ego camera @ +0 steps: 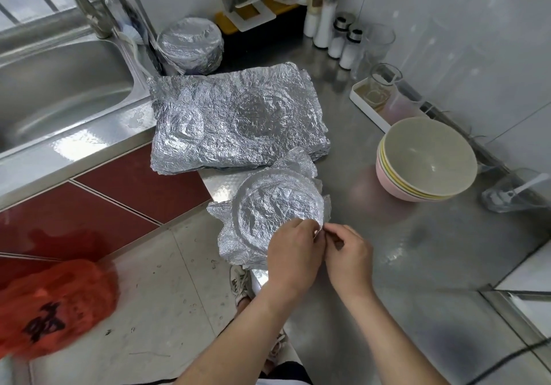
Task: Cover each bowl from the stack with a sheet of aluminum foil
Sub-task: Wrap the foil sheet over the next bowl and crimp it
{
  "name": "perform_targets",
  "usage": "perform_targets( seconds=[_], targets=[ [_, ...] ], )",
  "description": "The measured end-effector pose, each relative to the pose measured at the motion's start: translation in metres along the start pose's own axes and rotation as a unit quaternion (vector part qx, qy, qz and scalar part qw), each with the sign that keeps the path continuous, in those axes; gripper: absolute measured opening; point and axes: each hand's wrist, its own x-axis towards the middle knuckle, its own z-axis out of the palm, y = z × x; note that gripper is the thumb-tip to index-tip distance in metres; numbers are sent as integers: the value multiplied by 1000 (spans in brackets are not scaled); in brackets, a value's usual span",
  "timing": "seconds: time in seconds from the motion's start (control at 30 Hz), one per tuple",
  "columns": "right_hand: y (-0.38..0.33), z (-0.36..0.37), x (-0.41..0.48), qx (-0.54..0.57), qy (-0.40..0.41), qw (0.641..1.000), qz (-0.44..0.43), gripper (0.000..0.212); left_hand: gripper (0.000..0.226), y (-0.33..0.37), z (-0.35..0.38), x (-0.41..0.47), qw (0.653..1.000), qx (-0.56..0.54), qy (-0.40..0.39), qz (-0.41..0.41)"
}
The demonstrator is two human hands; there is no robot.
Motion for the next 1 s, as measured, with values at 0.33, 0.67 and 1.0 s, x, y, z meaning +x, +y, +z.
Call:
perform_targets(
  seconds=[0.33,0.67,1.0],
  targets=[
    [11,-1,1,127,-173,963,166,58,13,-9,6,-3,997,42,35,47],
    [4,20,-15,-78,-81,992,56,13,7,-6,8,-4,999,-6,31,28],
    [-14,4,-8,128,-219,954,162,35,13,-7,5,0,999,-41,27,24]
  ],
)
